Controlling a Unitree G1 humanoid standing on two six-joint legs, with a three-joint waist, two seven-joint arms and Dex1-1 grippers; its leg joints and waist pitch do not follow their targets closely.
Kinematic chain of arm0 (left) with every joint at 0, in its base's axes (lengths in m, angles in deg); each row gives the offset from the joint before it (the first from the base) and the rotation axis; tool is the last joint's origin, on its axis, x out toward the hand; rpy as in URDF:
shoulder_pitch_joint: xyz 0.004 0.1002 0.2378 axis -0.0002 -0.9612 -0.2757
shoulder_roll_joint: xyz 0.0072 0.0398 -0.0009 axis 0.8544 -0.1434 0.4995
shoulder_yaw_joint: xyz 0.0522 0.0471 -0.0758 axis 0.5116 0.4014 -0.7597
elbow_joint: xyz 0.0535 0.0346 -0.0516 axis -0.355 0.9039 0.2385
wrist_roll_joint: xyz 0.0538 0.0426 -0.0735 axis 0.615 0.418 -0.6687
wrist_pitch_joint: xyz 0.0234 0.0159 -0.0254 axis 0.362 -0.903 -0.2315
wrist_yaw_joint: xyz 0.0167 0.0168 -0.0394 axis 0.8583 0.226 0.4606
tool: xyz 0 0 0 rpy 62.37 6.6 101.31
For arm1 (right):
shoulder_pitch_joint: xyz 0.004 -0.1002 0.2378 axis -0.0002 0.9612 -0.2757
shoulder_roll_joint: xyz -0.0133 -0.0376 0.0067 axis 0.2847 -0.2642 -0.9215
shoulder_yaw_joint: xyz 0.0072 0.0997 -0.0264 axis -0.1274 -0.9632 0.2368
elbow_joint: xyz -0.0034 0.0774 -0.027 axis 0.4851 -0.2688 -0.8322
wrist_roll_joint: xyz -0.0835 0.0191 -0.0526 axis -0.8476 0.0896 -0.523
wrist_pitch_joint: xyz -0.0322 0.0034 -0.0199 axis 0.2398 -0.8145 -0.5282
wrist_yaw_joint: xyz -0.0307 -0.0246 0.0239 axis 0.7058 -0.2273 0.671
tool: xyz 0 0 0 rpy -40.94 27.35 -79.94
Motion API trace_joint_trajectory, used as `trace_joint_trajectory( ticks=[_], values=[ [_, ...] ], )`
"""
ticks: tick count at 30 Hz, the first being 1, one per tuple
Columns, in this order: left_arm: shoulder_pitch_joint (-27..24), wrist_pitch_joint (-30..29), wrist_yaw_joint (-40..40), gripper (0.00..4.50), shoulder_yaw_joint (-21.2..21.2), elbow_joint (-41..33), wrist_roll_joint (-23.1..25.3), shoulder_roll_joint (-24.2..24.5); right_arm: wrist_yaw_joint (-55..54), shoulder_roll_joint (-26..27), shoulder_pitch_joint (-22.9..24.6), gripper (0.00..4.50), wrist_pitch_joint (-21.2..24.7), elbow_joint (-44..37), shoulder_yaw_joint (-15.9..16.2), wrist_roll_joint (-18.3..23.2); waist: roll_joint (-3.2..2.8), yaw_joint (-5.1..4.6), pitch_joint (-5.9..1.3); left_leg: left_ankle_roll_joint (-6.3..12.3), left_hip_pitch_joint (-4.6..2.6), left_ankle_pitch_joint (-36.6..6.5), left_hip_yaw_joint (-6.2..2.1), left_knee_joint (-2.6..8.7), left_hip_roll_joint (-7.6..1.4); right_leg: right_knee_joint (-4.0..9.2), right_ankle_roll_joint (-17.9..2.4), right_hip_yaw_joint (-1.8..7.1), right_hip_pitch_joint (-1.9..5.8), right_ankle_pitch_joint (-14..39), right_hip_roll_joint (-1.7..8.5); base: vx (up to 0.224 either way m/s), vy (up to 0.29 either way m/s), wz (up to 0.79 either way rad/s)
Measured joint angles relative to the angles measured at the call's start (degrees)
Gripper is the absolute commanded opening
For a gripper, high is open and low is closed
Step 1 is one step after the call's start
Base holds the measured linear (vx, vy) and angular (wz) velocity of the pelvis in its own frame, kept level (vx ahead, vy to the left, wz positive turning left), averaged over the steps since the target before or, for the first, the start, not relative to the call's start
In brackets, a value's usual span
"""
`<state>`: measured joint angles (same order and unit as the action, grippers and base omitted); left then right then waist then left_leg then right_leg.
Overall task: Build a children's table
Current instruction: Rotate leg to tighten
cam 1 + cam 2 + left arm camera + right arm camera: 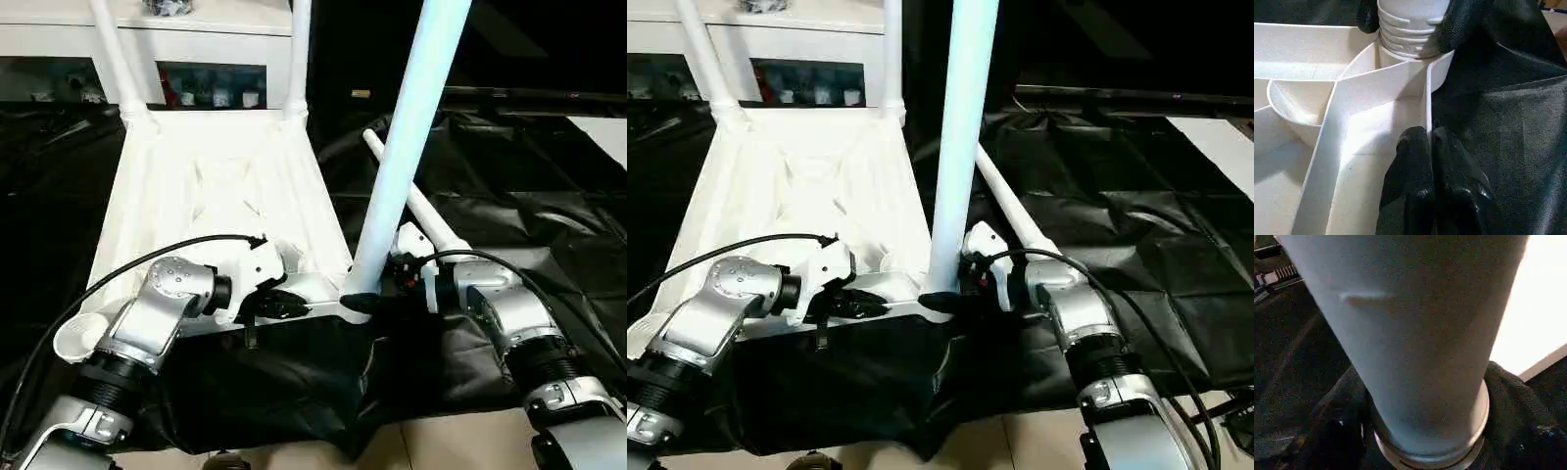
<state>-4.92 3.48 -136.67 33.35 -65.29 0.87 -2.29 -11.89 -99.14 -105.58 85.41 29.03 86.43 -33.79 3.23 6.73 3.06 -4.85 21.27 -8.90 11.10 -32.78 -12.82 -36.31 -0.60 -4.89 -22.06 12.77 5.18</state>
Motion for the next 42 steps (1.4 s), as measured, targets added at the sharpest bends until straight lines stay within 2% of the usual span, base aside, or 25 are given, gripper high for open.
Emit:
trace_joint_trajectory(
  ticks=[5,8,10,15,18,19,20,25,28,32,37,41,42],
  values=[
    [0.2,0.1,2.4,0.00,-0.1,1.0,0.6,-0.9,-3.4,1.2,0.4,2.78,0.9,0.4,-1.0,-0.1,0.01,-0.12,-0.02,-0.01,-0.11,0.0,0.01,-0.02,0.01,-0.10,0.0,0.05,0.03,0.0,0.01,0.000,0.000,0.00],
    [1.0,-0.3,8.4,0.00,-0.7,3.1,2.4,-3.5,-12.7,4.4,-1.4,2.77,1.0,4.8,-3.5,-0.8,0.04,-0.60,-0.04,-0.03,-0.35,0.0,0.00,-0.11,0.02,-0.42,0.0,0.27,0.03,0.0,0.04,0.000,0.000,0.00],
    [1.6,-0.8,12.9,0.00,-1.5,4.3,3.7,-5.5,-20.5,7.3,-3.7,2.77,1.0,8.4,-5.3,-1.2,0.12,-1.43,-0.02,-0.06,-0.44,0.0,0.00,-0.12,0.03,-0.57,0.0,0.38,0.01,-0.1,0.03,0.000,0.000,0.00],
    [3.1,-5.3,22.7,0.00,-2.4,5.5,6.0,-10.6,-37.9,13.2,-8.3,2.75,0.5,15.6,-9.2,-1.0,0.26,-2.36,-0.05,-0.10,-0.52,0.0,0.04,-0.11,0.06,-0.63,0.1,0.62,-0.10,-0.1,-0.04,0.000,0.000,0.00],
    [3.4,-6.9,25.0,0.00,-2.8,5.3,6.2,-12.2,-42.6,14.7,-9.1,2.75,-0.9,17.0,-10.0,-1.0,0.33,-2.30,-0.10,-0.09,-0.41,0.0,0.13,-0.11,0.11,-0.62,0.2,0.76,-0.22,-0.1,-0.04,0.000,0.000,0.00],
    [3.4,-7.2,25.1,0.00,-2.8,4.9,6.2,-12.3,-42.7,14.8,-9.1,2.75,-1.5,17.1,-10.0,-1.0,0.34,-2.19,-0.11,-0.08,-0.31,0.0,0.15,-0.11,0.11,-0.59,0.2,0.78,-0.29,-0.1,-0.04,0.000,0.000,0.00],
    [3.4,-7.3,25.1,0.00,-2.8,4.7,6.2,-12.3,-42.5,14.8,-9.1,3.31,-2.1,17.2,-10.2,-1.1,0.34,-2.10,-0.11,-0.05,-0.23,0.0,0.21,-0.11,0.12,-0.58,0.2,0.82,-0.39,-0.1,-0.04,0.000,0.000,0.00],
    [2.9,-7.3,25.1,0.00,-2.7,3.4,6.2,-12.3,-40.9,14.8,-9.2,3.74,-3.8,18.2,-10.7,-1.3,0.40,-1.71,-0.08,0.00,0.02,0.0,0.34,-0.11,0.12,-0.65,0.2,0.92,-0.79,-0.1,-0.05,0.000,0.000,0.00],
    [2.6,-7.2,23.3,0.00,-2.8,2.6,5.9,-11.6,-36.4,13.3,-9.0,3.98,-4.9,18.0,-9.4,-1.7,0.42,-1.62,-0.06,0.02,0.10,0.0,0.34,-0.17,0.12,-0.64,0.2,0.92,-0.84,-0.1,-0.05,0.000,0.000,0.00],
    [1.2,-6.4,17.9,0.00,-2.7,0.7,3.9,-8.6,-25.8,9.9,-7.0,3.98,-6.2,15.1,-6.6,-1.6,0.43,-1.40,-0.04,0.04,0.16,0.0,0.34,-0.19,0.11,-0.63,0.2,0.91,-0.87,-0.1,-0.05,0.000,0.000,0.00],
    [0.6,-4.4,10.4,0.00,-2.0,0.2,1.8,-5.3,-12.3,5.0,-4.2,3.98,-6.2,10.4,-3.8,-1.1,0.41,-0.44,0.01,0.06,0.23,0.0,0.33,-0.31,0.11,-0.65,0.3,0.92,-0.85,-0.1,-0.04,0.000,0.000,0.00],
    [0.5,-3.4,7.2,0.00,-1.7,0.2,1.2,-4.0,-6.4,2.6,-3.2,3.98,-5.6,8.4,-2.3,-0.7,0.42,-0.13,0.02,0.08,0.24,0.0,0.33,-0.41,0.10,-0.69,0.3,0.92,-0.84,-0.1,-0.03,0.000,0.000,0.00],
    [0.5,-3.3,6.2,0.00,-1.6,0.2,0.9,-3.6,-5.0,1.9,-3.0,3.84,-5.0,7.7,-1.9,-0.6,0.42,-0.08,0.02,0.08,0.24,0.0,0.33,-0.42,0.10,-0.69,0.3,0.92,-0.84,-0.1,-0.03,0.000,0.000,0.00]
  ],
)
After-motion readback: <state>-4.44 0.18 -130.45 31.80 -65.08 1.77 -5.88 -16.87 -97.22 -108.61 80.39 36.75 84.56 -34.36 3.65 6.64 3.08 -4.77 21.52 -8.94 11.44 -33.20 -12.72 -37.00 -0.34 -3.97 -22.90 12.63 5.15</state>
